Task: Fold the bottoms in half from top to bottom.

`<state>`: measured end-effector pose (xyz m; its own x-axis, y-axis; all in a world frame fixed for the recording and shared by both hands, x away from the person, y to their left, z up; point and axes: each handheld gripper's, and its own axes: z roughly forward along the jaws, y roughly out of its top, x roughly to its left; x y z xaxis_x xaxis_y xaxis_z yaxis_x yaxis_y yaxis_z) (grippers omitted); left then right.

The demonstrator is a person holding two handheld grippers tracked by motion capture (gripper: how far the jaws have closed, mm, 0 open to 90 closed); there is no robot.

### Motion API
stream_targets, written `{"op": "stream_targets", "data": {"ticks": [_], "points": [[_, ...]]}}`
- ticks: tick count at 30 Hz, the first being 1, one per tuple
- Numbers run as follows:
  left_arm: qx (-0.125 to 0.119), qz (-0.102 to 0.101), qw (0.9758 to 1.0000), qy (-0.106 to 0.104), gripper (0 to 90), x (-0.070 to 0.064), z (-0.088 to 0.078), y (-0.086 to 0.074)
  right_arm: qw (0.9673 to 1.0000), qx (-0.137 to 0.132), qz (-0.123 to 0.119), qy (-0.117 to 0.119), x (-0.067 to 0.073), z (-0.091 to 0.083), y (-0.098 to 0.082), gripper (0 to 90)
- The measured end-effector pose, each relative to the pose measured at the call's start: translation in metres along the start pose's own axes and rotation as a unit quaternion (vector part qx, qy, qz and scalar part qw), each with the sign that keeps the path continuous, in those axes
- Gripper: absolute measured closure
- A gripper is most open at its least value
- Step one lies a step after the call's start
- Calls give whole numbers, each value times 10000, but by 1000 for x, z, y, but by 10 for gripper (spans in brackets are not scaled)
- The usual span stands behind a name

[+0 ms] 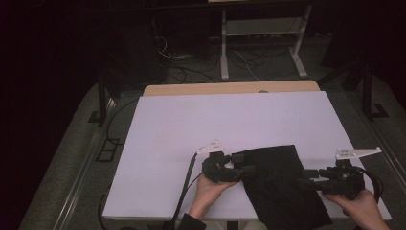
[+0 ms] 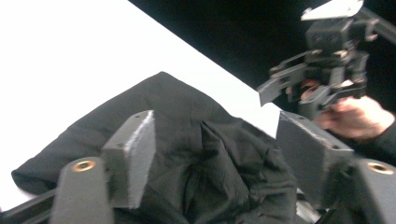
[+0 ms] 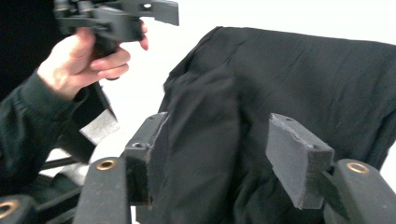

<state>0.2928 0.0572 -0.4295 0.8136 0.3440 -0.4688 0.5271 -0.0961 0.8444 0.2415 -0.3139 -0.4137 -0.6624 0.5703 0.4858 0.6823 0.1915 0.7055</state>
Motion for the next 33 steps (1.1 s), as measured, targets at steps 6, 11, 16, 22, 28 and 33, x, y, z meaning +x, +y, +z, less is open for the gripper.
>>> {"op": "stream_targets", "data": {"ticks": [6,11,16,22,28,33], "points": [[39,95,9997,224,133,0,-4,5,9998,-20,-173,-53,-11,14,21,604],[25,76,9997,234,132,3,-7,6,9990,166,-397,-127,-14,31,38,879],[17,84,9997,241,132,3,-8,7,9981,340,-496,-108,-16,49,48,888],[-53,75,9996,263,132,3,-10,9,9985,423,-350,56,-24,63,53,888],[-61,61,9996,255,132,3,-10,9,9984,499,-258,80,-27,70,52,888],[-73,64,9997,238,132,4,-8,8,9983,558,-133,71,-31,76,50,888]]}}
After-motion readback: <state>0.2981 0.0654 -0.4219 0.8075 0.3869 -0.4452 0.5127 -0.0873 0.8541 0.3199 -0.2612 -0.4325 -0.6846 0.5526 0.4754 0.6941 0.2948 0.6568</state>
